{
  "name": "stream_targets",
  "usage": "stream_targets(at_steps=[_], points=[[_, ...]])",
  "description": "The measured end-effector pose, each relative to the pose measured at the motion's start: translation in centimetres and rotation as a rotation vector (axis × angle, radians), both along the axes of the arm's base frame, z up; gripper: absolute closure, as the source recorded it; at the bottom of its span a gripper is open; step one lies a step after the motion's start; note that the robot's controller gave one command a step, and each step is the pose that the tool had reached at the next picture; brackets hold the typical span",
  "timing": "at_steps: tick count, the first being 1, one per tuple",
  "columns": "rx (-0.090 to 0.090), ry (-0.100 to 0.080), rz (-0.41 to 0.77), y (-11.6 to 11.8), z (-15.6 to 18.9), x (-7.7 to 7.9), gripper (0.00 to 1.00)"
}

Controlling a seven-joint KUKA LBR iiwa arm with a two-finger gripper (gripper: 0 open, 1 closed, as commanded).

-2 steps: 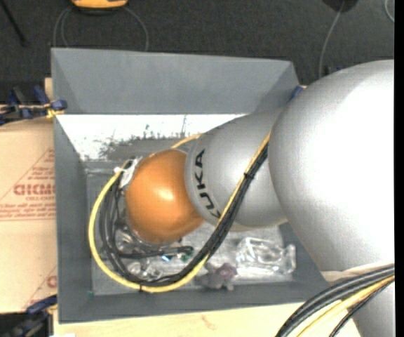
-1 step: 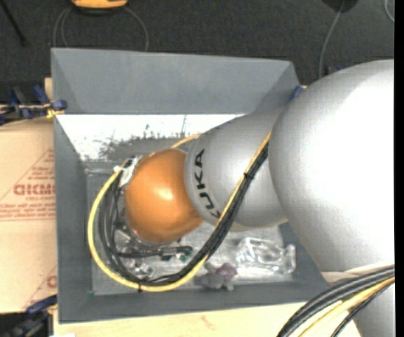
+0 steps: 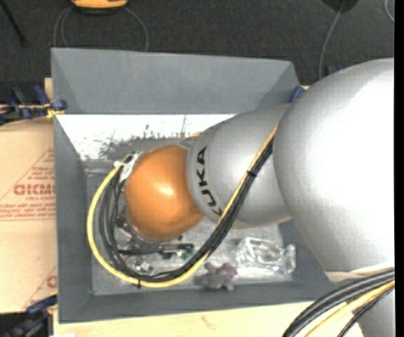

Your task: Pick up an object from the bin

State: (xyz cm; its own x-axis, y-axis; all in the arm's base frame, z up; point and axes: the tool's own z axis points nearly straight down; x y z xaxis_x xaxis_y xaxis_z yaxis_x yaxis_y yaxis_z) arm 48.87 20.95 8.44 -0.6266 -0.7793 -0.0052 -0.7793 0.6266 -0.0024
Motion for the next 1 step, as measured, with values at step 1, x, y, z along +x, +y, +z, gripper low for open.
stream_targets(at_steps=[1], points=[[0.001, -0.004, -0.005, 0.00, 9.17, 0.23, 1.00]])
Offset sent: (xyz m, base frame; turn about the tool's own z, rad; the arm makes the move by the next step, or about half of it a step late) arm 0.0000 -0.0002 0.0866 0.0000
